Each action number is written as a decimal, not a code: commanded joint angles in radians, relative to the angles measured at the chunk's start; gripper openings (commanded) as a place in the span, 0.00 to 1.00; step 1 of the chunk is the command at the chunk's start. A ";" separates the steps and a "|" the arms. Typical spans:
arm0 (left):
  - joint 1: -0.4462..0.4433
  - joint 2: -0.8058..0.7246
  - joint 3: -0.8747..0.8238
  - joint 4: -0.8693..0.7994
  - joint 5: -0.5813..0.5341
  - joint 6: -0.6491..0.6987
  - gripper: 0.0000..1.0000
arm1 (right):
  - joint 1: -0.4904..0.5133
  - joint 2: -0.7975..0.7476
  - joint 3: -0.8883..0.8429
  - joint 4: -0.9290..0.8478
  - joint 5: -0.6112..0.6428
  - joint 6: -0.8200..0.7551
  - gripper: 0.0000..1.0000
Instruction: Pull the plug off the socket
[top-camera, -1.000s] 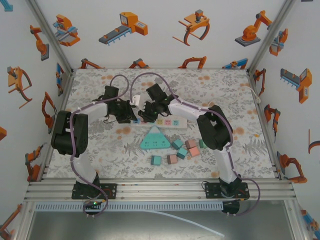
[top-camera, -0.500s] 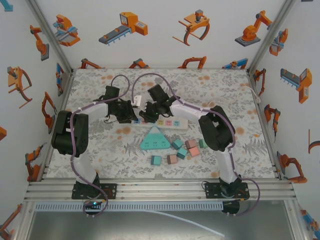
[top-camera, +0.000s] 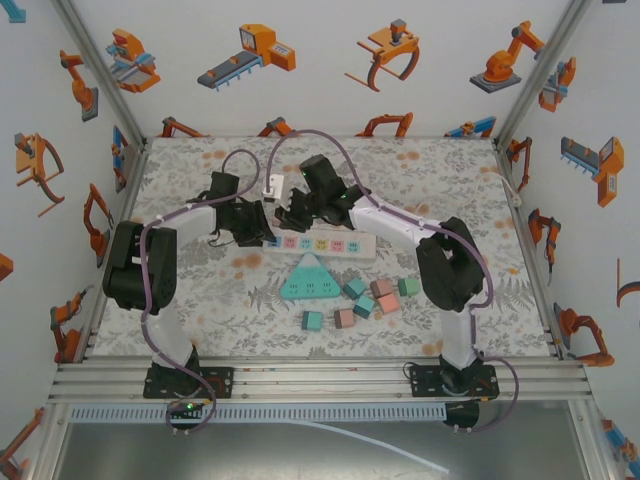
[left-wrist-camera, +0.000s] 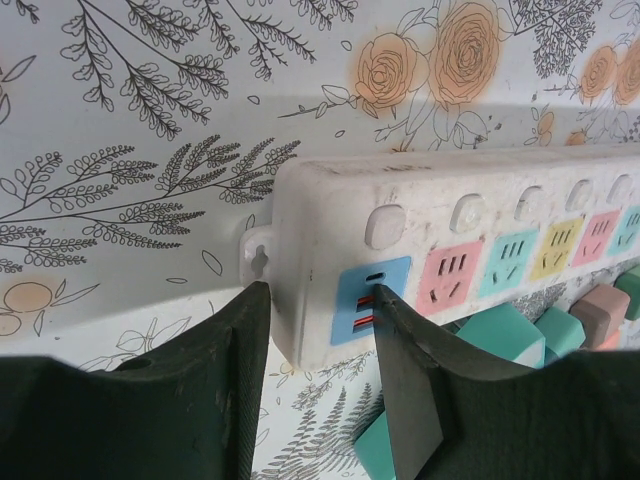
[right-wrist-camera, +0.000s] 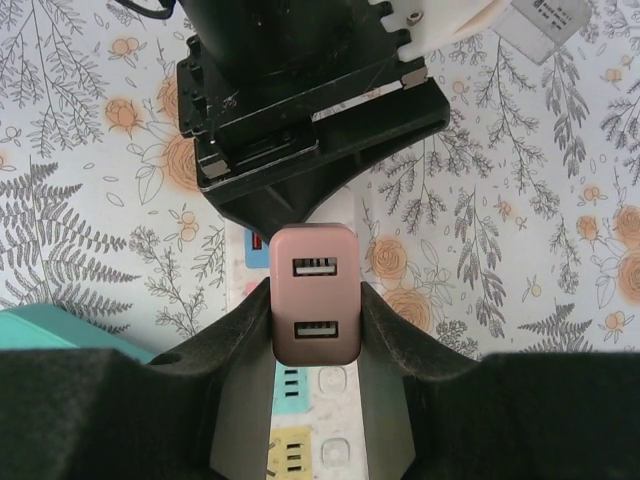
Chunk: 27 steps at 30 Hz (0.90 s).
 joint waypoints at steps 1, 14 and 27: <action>-0.022 0.006 -0.039 -0.079 -0.033 0.018 0.45 | 0.002 -0.066 -0.022 0.029 -0.011 0.045 0.28; -0.020 -0.245 -0.009 -0.016 0.070 0.010 0.45 | -0.032 -0.313 -0.176 0.077 0.039 0.381 0.26; -0.085 -0.592 -0.080 0.112 0.455 0.399 0.58 | -0.143 -0.737 -0.478 0.082 0.099 0.845 0.25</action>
